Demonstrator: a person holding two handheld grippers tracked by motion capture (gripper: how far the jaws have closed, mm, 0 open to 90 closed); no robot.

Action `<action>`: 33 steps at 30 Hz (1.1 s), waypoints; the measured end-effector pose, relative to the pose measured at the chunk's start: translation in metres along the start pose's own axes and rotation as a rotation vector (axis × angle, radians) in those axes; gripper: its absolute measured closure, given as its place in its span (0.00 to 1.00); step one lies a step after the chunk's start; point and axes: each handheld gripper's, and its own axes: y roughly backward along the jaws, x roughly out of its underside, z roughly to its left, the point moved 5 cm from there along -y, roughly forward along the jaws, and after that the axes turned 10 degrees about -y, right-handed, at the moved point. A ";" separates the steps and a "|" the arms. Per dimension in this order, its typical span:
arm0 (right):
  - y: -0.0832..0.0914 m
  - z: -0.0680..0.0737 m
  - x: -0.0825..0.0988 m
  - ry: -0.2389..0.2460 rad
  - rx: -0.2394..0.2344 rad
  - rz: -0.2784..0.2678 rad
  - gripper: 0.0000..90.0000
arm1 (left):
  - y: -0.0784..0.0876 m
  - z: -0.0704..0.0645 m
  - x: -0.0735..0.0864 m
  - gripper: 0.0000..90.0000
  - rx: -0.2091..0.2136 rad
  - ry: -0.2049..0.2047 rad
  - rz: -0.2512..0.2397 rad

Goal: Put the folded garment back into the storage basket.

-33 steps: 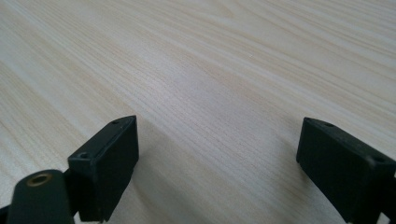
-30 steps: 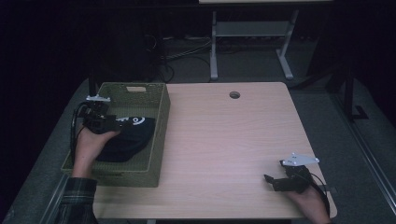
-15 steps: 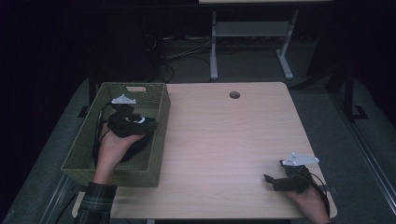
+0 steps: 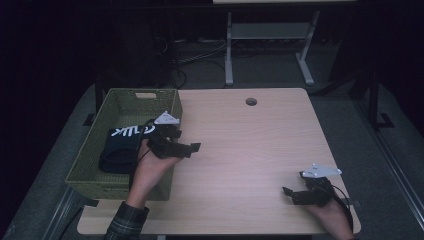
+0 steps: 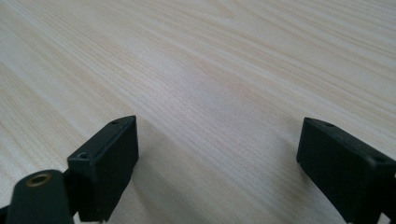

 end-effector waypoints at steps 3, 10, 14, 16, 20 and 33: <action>0.000 0.000 0.000 0.000 0.000 -0.001 0.14 | -0.009 -0.011 -0.001 0.16 0.016 -0.017 0.002; 0.000 0.000 0.000 0.003 0.003 -0.003 0.14 | -0.031 -0.040 0.000 0.17 0.060 -0.070 0.008; 0.000 0.000 0.000 0.002 0.001 -0.001 0.14 | -0.047 -0.054 0.006 0.17 0.045 -0.119 0.040; 0.000 0.000 0.000 0.003 0.001 -0.001 0.14 | -0.056 -0.060 0.010 0.17 0.044 -0.133 0.047; 0.000 0.000 0.000 0.003 0.001 -0.001 0.14 | -0.073 -0.069 0.021 0.17 0.060 -0.148 0.052; 0.000 0.000 0.000 0.005 0.001 -0.002 0.14 | -0.116 -0.080 0.055 0.17 0.059 -0.187 0.107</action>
